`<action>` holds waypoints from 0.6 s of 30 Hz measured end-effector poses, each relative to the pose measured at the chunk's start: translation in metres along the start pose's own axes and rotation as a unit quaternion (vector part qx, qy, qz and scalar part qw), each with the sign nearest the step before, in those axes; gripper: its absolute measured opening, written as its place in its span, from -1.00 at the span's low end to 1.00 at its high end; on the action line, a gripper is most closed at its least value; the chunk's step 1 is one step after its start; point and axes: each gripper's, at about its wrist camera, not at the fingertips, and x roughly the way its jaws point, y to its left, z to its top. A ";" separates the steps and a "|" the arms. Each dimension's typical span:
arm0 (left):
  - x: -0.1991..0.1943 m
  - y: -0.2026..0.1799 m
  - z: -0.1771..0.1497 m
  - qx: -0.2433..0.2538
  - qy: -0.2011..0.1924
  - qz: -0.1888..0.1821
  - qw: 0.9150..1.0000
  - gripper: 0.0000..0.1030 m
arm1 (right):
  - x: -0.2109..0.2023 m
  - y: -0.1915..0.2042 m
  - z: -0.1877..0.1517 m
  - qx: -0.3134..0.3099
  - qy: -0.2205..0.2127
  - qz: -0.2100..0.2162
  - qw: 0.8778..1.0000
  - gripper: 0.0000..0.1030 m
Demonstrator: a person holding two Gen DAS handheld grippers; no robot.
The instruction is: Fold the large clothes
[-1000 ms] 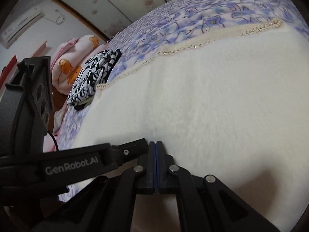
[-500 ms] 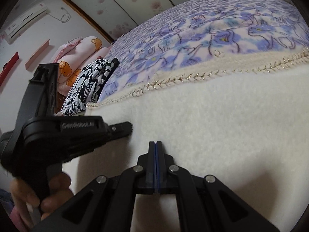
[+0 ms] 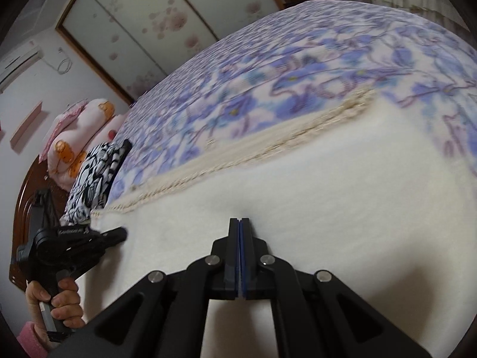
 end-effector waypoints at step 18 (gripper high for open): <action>-0.041 0.046 0.040 0.129 -0.097 0.313 0.936 -0.97 | -0.062 -0.100 0.063 0.036 -0.026 -0.164 0.985 -1.00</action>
